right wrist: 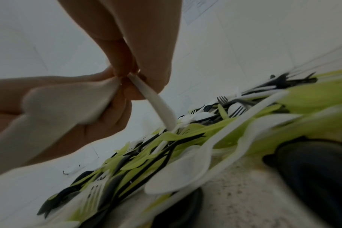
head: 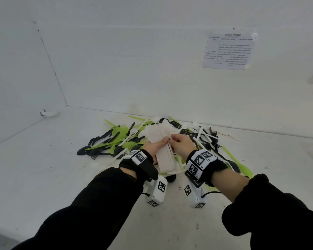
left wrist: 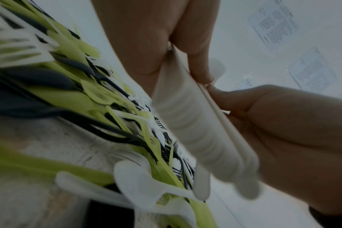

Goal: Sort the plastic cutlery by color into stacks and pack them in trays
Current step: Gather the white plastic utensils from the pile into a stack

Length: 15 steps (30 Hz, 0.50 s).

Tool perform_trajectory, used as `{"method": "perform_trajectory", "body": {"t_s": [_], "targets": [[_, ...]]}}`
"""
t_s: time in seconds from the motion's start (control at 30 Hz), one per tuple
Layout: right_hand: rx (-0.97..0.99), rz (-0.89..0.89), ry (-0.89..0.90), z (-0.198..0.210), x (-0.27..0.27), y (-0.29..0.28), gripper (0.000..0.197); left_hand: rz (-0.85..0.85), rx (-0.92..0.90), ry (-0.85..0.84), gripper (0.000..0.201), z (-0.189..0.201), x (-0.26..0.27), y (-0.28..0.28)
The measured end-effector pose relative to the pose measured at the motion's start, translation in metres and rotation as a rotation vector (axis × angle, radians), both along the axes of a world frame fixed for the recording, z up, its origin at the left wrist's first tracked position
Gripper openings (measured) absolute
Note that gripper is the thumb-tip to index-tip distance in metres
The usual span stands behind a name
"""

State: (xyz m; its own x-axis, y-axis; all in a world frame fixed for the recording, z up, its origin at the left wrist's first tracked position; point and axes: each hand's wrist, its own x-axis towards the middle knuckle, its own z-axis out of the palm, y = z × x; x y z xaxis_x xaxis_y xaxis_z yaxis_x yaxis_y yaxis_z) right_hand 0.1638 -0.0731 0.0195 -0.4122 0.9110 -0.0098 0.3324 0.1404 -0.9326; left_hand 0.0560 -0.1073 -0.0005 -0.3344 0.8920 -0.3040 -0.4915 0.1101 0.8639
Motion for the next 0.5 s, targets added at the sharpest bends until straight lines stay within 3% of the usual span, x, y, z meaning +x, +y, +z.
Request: {"method": "perform_trajectory", "body": {"t_s": [0.13,0.23,0.5], "targets": [[-0.01,-0.112,0.051,0.0,-0.018,-0.003,0.034,-0.04,0.019,0.004,0.041,0.007,-0.022,-0.007],[0.033,-0.181,0.018,-0.002,-0.032,-0.007,0.022,-0.042,0.019,0.012,0.043,0.01,-0.038,-0.012],[0.095,-0.083,-0.053,0.002,-0.081,-0.022,0.023,-0.06,0.008,0.061,0.041,0.007,-0.086,-0.021]]}}
